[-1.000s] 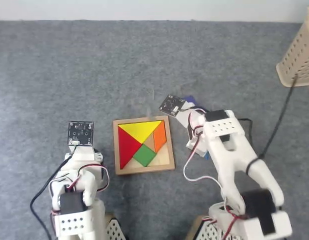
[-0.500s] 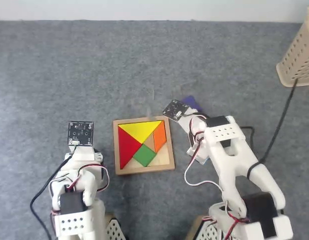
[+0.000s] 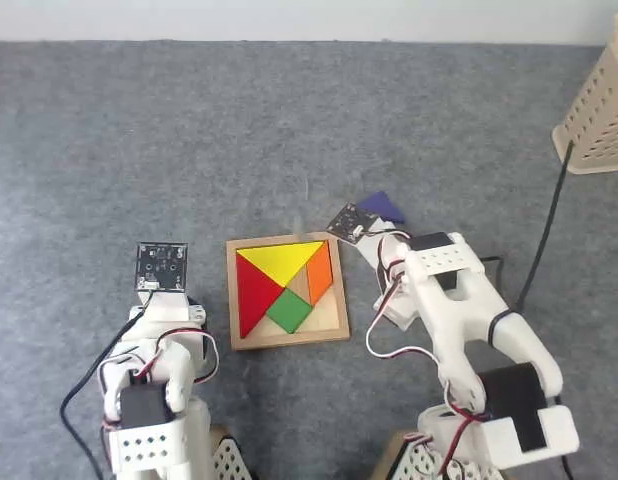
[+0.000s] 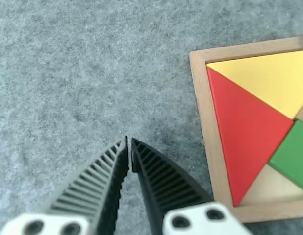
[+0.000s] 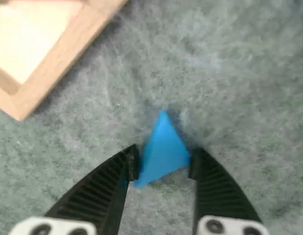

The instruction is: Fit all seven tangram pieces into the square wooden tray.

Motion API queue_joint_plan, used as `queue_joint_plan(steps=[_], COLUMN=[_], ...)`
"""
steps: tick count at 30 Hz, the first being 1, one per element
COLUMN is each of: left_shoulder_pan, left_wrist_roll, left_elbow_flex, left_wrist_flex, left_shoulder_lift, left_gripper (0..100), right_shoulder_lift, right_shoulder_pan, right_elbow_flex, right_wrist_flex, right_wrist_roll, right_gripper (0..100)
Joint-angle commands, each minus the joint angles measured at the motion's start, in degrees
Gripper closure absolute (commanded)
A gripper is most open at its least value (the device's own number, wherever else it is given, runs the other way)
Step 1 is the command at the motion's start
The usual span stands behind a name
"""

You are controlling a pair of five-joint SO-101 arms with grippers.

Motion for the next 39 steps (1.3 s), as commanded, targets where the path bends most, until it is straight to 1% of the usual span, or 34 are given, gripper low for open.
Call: queue_joint_plan(steps=[1,6,9,15,19,22,26,30,33,39], left_shoulder_pan=[-0.2,-0.2,-0.2,-0.2,-0.2,-0.2,-0.2,-0.2,-0.2,-0.2], left_wrist_roll=[-0.3,-0.3,-0.3,-0.3,-0.3,-0.3,-0.3,-0.3,-0.3,-0.3], left_elbow_flex=[-0.3,-0.3,-0.3,-0.3,-0.3,-0.3,-0.3,-0.3,-0.3,-0.3], left_wrist_flex=[0.1,0.1,0.1,0.1,0.1,0.1,0.1,0.1,0.1,0.1], left_shoulder_lift=[-0.4,-0.4,-0.4,-0.4,-0.4,-0.4,-0.4,-0.4,-0.4,-0.4], left_gripper=[99,99,99,99,99,99,99,99,99,99], right_shoulder_lift=[-1.2,-6.1,-10.3,-14.9,-11.5,-6.3,1.5,6.9,9.2,10.7], right_shoulder_pan=[0.3,-0.2,-2.1,-12.3,-19.3,-22.5,-25.4,-28.4,-30.7,-32.2], right_elbow_flex=[-0.7,-2.2,-4.9,-14.2,-19.4,-23.4,-28.7,-32.4,-33.6,-33.6], right_wrist_flex=[-0.4,1.1,5.6,15.3,16.5,16.5,16.5,16.3,15.4,11.8], right_wrist_roll=[-1.1,-4.3,-4.3,-4.3,-4.3,-4.0,-3.7,0.4,1.6,1.8], right_gripper=[89.0,89.4,89.4,89.4,89.4,89.4,89.4,89.4,89.4,89.4])
